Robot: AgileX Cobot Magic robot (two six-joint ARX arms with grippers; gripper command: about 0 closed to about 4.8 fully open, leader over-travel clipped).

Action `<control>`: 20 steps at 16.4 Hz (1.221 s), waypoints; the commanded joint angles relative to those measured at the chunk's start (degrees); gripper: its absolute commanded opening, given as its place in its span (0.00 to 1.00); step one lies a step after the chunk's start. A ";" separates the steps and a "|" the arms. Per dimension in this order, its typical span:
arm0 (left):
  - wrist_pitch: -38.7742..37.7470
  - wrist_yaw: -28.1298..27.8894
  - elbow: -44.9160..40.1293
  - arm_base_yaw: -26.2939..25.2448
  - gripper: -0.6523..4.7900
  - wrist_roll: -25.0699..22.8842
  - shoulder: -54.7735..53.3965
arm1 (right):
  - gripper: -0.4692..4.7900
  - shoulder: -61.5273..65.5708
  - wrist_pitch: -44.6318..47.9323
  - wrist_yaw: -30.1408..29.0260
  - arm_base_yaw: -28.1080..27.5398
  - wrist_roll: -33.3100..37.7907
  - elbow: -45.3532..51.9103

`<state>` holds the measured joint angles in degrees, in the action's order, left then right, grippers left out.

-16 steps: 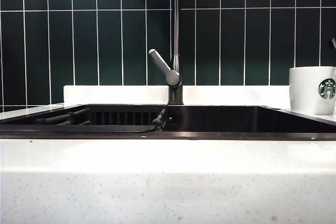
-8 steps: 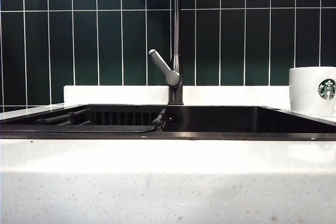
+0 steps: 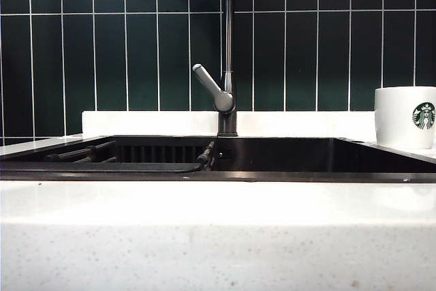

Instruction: Pick up the mug next to the sink, go to the faucet to get some water, pour the water into the sink, and finally put the mug back to its place.

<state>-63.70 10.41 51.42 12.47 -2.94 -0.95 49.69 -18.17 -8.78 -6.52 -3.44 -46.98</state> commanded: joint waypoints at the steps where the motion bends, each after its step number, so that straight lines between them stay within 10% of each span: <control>1: 3.17 0.31 -3.02 0.02 0.11 0.20 -0.11 | 0.08 -3.93 -1.60 -0.11 3.67 0.02 -0.28; 14: 13.60 -0.15 -11.63 0.02 0.11 0.17 -0.31 | 0.08 -25.53 -7.69 2.69 8.63 -2.99 0.61; 20: 32.35 -0.81 -18.18 0.02 0.11 0.20 -0.35 | 0.08 -34.40 -1.55 2.93 8.55 -3.63 10.78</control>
<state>-36.53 10.24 34.46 12.47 -2.92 -1.21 16.34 -22.83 -6.22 2.04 -6.94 -37.58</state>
